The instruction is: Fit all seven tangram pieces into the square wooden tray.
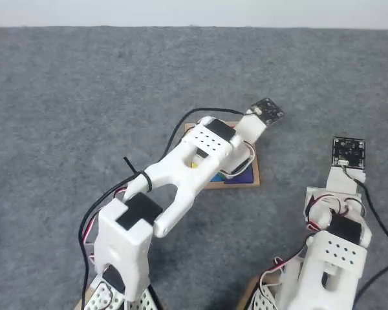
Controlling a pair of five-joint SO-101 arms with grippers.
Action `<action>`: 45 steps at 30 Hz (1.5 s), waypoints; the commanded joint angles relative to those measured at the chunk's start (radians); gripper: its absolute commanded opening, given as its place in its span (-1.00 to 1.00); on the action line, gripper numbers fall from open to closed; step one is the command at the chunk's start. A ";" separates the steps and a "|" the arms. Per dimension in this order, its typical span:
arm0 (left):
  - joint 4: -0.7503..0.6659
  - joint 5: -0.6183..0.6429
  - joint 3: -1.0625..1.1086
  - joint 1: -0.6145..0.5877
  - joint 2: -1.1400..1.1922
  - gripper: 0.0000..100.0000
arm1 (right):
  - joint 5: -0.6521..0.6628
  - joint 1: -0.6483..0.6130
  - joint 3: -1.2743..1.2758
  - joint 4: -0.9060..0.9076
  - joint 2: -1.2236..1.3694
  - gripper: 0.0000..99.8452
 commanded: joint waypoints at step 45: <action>-0.138 -0.051 0.163 -0.048 -0.173 -0.77 | 0.014 -0.033 -0.040 -0.019 -0.018 -0.55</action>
